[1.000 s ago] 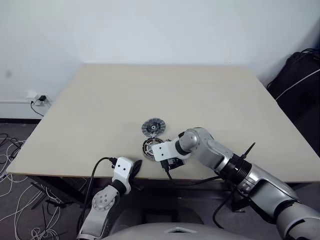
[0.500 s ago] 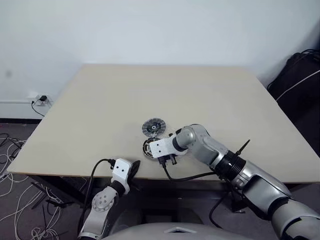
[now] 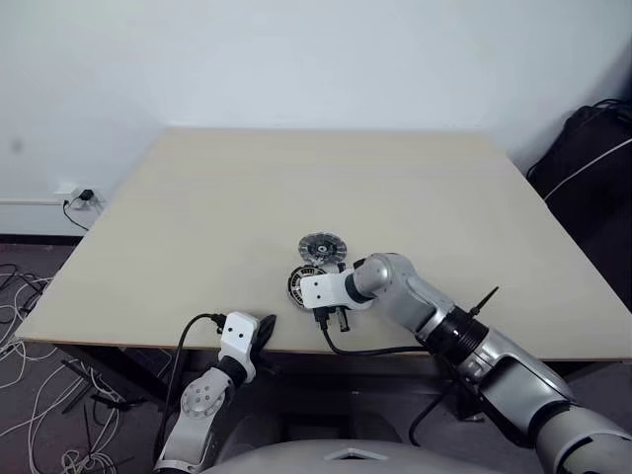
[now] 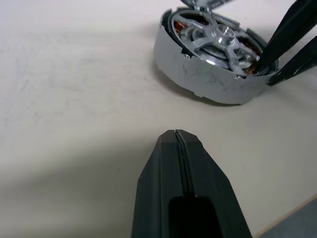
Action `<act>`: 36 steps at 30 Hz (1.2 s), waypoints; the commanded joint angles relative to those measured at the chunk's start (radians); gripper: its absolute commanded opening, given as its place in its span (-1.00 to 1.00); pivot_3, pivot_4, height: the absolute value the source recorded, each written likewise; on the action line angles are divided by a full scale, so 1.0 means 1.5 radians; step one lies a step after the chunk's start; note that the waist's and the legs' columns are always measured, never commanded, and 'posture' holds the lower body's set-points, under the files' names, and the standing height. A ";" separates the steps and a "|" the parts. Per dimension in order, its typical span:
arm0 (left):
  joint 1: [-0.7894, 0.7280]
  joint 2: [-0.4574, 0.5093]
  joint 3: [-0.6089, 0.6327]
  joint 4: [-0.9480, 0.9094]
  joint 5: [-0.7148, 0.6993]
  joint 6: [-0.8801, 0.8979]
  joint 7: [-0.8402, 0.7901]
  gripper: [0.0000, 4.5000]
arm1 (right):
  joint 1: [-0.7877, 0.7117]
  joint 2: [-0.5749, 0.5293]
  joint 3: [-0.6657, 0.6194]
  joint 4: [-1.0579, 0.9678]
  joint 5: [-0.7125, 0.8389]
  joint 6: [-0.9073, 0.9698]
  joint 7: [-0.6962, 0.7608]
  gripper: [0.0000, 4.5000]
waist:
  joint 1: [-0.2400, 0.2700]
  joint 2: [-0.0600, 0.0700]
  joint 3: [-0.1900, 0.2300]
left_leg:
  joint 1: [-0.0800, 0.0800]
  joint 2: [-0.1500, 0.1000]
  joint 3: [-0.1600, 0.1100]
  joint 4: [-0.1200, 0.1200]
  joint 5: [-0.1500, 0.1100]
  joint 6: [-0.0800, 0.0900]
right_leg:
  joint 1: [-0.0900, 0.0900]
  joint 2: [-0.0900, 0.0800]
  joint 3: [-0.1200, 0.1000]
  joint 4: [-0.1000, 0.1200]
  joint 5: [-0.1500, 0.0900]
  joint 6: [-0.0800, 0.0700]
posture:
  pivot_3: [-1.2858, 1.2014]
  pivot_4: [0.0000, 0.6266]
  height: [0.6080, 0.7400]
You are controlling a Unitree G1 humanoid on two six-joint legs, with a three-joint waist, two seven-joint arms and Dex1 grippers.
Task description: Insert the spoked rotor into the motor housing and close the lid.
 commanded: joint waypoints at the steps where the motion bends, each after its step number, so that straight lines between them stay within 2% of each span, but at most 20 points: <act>1: -0.005 -0.001 -0.007 -0.038 -0.004 0.009 -0.004 -1.00 | 0.024 -0.012 -0.076 -0.065 0.013 0.053 -0.041 -0.96 | 0.002 0.000 0.000 | 0.000 0.000 0.000 0.000 0.000 0.000 | 0.000 0.000 0.000 0.000 0.000 0.000 | 0.03 -1.00 1.00; 11: -0.005 0.007 -0.015 -0.055 -0.006 0.032 -0.014 -1.00 | 0.156 -0.002 -0.187 -0.303 0.056 0.309 -0.115 -0.96 | 0.011 0.000 0.000 | -0.009 0.000 0.000 0.000 0.000 0.000 | -0.009 0.000 0.000 0.000 0.003 -0.003 | 0.03 -1.00 1.00; 16: -0.007 0.010 -0.020 -0.062 -0.007 0.043 -0.022 -1.00 | 0.184 0.041 -0.251 -0.403 0.096 0.467 -0.166 -0.96 | 0.010 0.000 0.000 | -0.009 0.000 0.000 0.000 0.000 0.000 | -0.009 0.000 0.000 0.000 0.002 -0.003 | 0.03 -1.00 1.00; 21: -0.009 0.013 -0.023 -0.063 -0.008 0.050 -0.027 -1.00 | 0.190 0.035 -0.268 -0.484 0.142 0.570 -0.194 -0.96 | 0.009 0.000 0.000 | -0.009 0.000 0.000 0.000 0.000 0.000 | -0.009 0.000 0.000 0.000 0.002 -0.003 | 0.03 -1.00 1.00; 29: -0.008 0.011 -0.027 -0.068 -0.007 0.057 -0.031 -1.00 | 0.164 0.003 -0.311 -0.540 0.228 0.687 -0.226 -0.96 | 0.006 0.000 0.001 | -0.009 0.000 0.000 0.001 0.000 0.000 | -0.009 0.000 0.000 0.000 0.002 -0.003 | 0.03 -1.00 1.00; 36: -0.009 0.007 -0.027 -0.064 -0.006 0.057 -0.030 -1.00 | 0.143 0.019 -0.366 -0.523 0.324 0.778 -0.241 -0.96 | 0.004 -0.001 0.001 | -0.009 0.000 0.000 0.001 0.000 0.000 | -0.009 0.000 0.000 0.000 0.002 -0.002 | 0.03 -1.00 1.00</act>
